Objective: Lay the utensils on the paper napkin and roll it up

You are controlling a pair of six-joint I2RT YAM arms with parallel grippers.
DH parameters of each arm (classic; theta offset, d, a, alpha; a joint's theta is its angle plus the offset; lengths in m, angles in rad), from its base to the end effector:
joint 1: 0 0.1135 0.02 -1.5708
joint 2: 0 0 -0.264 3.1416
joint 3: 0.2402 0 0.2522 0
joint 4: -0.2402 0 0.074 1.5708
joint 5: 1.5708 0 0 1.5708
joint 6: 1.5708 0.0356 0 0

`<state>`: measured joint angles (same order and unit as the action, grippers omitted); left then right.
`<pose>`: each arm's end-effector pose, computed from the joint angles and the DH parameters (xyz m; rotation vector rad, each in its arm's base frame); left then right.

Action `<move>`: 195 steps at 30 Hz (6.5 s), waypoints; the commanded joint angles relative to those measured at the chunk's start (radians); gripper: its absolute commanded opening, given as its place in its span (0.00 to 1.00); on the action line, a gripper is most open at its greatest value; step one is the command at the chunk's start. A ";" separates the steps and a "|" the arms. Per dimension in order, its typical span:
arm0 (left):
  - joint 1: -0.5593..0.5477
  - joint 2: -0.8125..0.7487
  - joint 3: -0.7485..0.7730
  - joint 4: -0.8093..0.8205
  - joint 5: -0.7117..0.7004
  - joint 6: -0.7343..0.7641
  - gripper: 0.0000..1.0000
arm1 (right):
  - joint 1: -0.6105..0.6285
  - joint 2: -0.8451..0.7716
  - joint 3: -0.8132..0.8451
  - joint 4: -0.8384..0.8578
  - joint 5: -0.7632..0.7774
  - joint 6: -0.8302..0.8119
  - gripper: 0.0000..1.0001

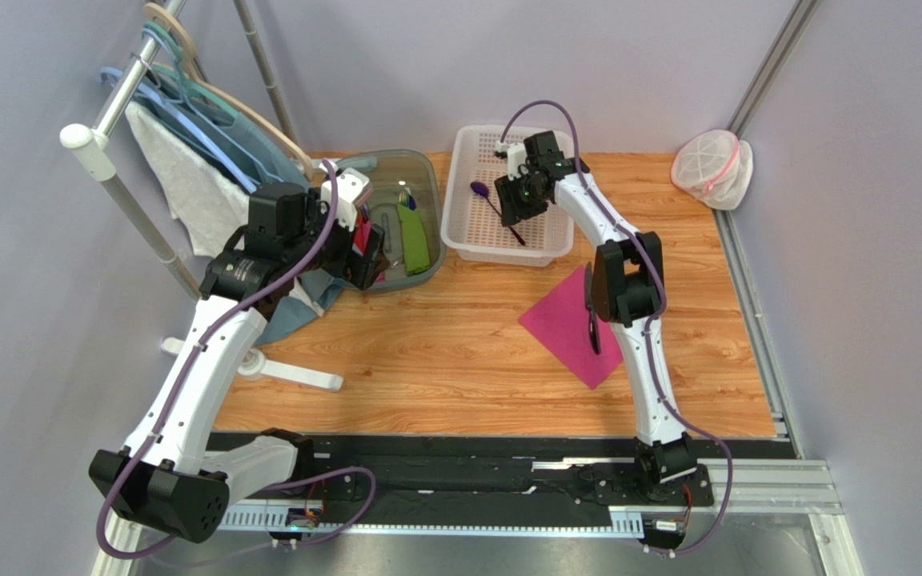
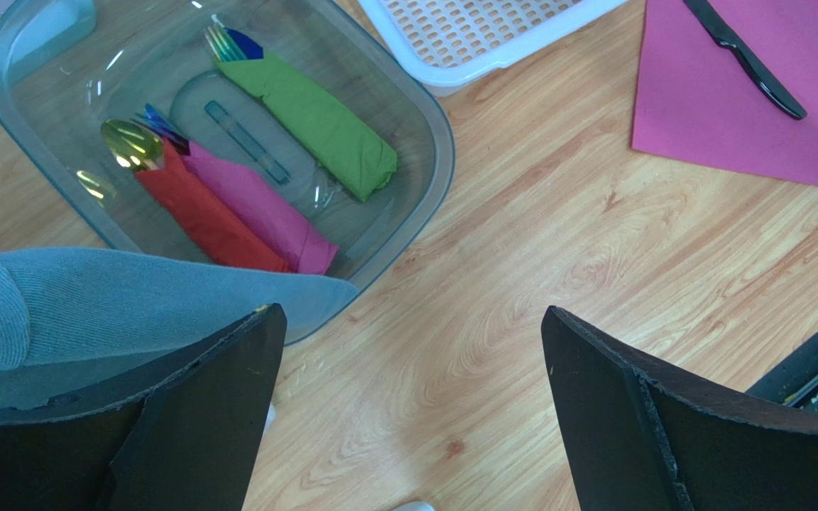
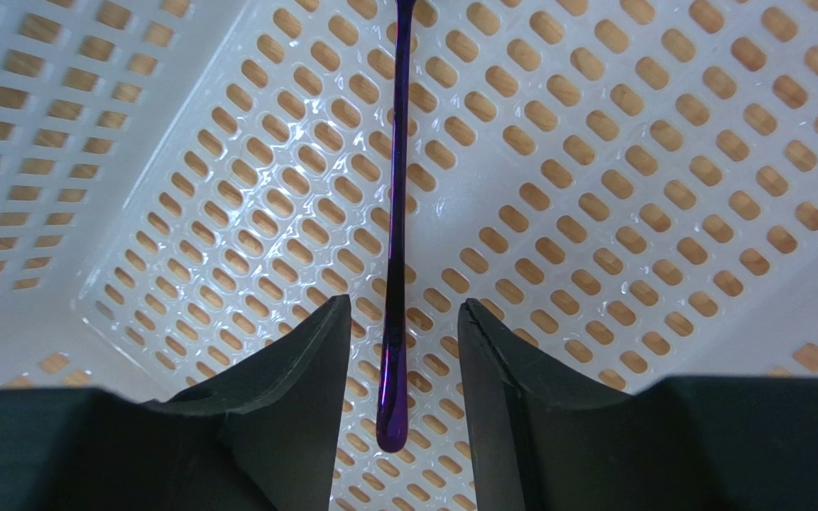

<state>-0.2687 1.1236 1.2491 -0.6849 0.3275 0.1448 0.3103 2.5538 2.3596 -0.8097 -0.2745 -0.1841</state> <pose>0.2213 -0.0728 0.3846 0.6241 2.0320 -0.4217 0.5206 0.1771 0.1802 -0.7278 2.4621 0.4007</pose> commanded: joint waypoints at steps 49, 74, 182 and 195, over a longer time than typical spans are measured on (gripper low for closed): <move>-0.128 -0.001 0.056 0.235 0.125 0.045 0.99 | -0.145 -0.688 -0.419 0.113 -0.495 0.331 0.00; -0.326 -0.174 -0.225 0.463 0.421 0.748 0.91 | 0.088 -1.371 -0.976 -0.399 -0.784 -0.104 0.00; -0.189 0.164 0.048 0.030 0.466 -0.534 0.99 | 0.514 -1.442 -1.200 -0.100 0.173 -0.108 0.00; -0.150 -0.119 -0.007 0.289 -0.034 -0.441 0.99 | -0.079 -1.258 -1.254 0.091 0.175 0.498 0.00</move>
<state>-0.4175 0.9997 1.2541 -0.4515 0.4427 -0.3344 0.2363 1.2266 1.1145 -0.8669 -0.1009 0.1249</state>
